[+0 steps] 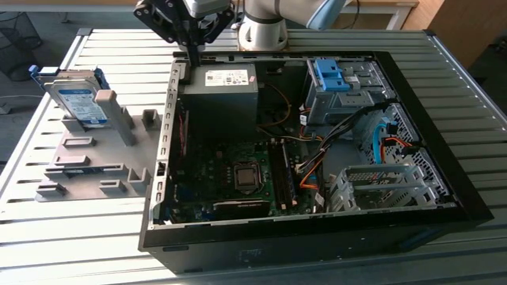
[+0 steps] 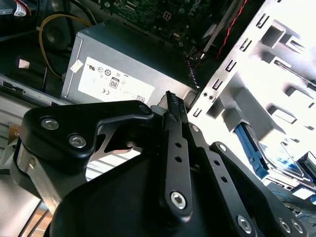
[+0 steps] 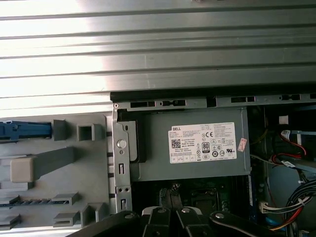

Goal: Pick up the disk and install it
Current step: 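Reach for the disk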

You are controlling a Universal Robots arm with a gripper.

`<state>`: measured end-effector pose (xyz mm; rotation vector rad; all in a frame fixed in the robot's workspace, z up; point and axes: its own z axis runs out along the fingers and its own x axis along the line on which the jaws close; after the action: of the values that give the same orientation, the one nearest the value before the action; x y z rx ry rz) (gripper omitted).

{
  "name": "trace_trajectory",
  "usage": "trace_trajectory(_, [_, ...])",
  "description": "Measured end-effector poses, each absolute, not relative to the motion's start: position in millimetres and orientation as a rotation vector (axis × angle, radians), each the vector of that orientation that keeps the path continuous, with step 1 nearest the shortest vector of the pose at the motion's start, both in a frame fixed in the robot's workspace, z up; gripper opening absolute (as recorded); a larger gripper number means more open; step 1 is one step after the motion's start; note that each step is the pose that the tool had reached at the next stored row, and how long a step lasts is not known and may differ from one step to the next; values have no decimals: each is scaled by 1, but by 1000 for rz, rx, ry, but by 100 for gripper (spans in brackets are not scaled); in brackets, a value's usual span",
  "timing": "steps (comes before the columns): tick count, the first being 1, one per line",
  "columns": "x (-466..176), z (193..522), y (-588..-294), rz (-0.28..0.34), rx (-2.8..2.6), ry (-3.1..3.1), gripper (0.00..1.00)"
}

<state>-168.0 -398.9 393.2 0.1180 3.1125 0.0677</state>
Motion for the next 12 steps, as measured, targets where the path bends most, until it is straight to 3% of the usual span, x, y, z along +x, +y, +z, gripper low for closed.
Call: trace_trajectory(12, [-171,393,-399,68,118,3112,11])
